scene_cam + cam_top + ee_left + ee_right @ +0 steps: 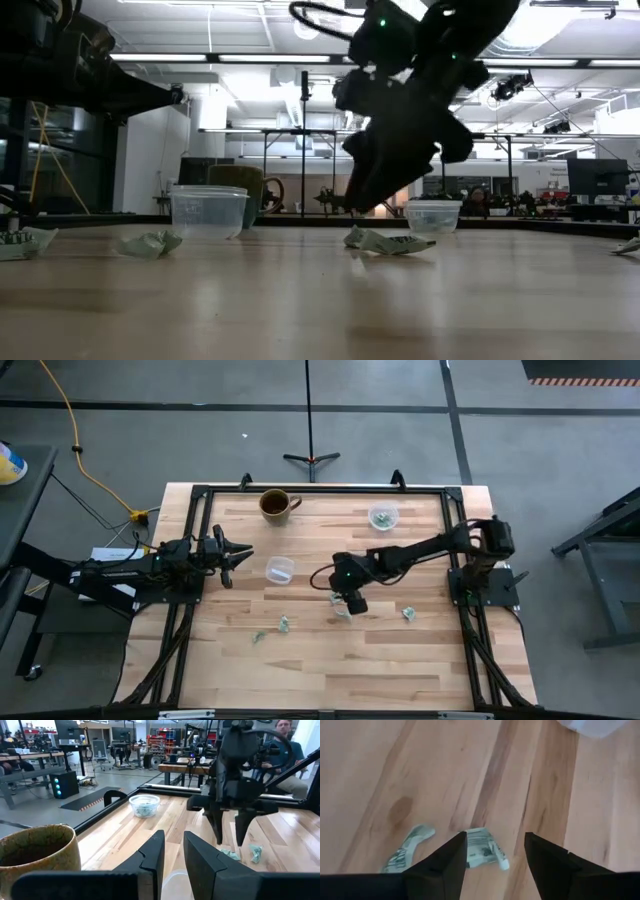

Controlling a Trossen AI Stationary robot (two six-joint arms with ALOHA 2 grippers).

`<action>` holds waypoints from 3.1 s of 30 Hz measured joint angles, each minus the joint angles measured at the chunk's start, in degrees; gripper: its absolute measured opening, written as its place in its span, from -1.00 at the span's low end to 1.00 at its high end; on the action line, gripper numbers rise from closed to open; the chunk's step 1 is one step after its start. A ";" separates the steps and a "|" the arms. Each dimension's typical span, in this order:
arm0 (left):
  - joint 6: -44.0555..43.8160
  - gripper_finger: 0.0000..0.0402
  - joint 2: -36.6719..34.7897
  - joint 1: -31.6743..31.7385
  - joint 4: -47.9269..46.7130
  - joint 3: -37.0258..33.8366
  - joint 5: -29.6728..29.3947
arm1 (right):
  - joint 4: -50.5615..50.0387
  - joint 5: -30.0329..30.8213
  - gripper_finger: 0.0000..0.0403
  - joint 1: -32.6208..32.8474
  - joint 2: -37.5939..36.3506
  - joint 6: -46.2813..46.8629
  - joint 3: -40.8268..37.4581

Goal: Pick and place Stevia / Truvia into bins
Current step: Put the stevia packet into the bottom container

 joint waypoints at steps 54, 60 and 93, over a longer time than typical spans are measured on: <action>0.00 -0.47 0.01 0.02 -0.07 0.01 0.01 | 20.93 -2.75 -0.59 -7.45 18.25 -3.70 22.84; 0.00 -0.47 0.01 0.01 -0.07 0.01 0.01 | 8.75 -11.92 -0.28 -7.43 14.16 -2.43 23.59; 0.00 -0.47 0.01 0.00 -0.07 0.01 0.01 | -31.65 4.13 -0.13 11.36 13.63 14.54 23.50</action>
